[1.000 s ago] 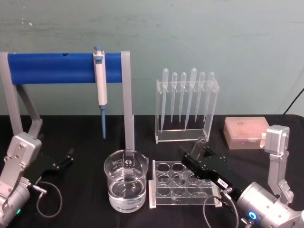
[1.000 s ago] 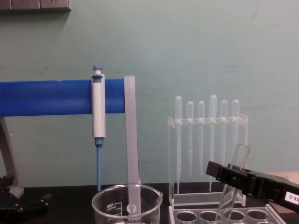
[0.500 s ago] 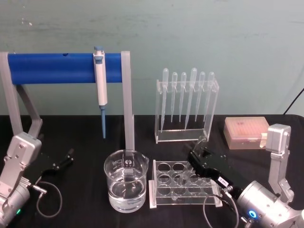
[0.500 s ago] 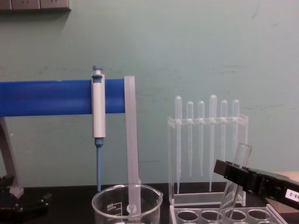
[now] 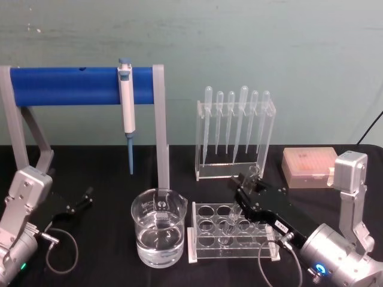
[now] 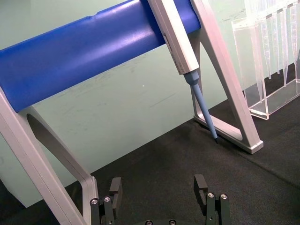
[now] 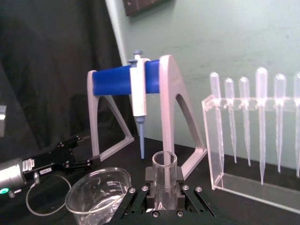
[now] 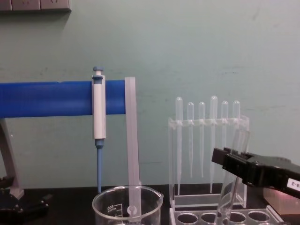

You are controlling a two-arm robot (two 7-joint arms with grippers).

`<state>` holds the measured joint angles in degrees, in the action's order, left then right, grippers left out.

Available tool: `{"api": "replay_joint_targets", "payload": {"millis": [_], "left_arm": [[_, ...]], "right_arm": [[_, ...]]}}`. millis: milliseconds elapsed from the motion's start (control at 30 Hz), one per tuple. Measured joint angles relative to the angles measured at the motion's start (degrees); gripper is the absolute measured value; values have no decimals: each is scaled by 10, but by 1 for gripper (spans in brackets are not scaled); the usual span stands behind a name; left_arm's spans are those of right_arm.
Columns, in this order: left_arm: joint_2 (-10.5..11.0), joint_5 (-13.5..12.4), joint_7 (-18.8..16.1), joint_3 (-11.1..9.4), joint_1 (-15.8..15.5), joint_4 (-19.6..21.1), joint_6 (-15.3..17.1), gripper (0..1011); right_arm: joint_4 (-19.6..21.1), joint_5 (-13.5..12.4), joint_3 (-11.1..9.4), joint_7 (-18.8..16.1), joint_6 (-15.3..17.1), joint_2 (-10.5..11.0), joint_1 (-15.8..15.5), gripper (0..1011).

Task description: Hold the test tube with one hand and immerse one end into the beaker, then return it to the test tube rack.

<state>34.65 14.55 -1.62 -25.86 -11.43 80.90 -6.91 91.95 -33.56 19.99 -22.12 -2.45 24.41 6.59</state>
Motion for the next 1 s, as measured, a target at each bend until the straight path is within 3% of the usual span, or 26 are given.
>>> {"api": "replay_joint_targets", "payload": {"millis": [267,400,767,1000], "left_arm": [[0,0,0,0,0,0,0,1000],[0,0,0,0,0,0,0,1000],[0,0,0,0,0,0,0,1000],[0,0,0,0,0,0,0,1000]], "right_arm": [[35,51,4,0,-5,12,3,224],[57,69,4,-4,11,21,11,224],[109,69,-2,-18,85,50,40,224],[128,43,-10,-27,125,69,56,224]]}}
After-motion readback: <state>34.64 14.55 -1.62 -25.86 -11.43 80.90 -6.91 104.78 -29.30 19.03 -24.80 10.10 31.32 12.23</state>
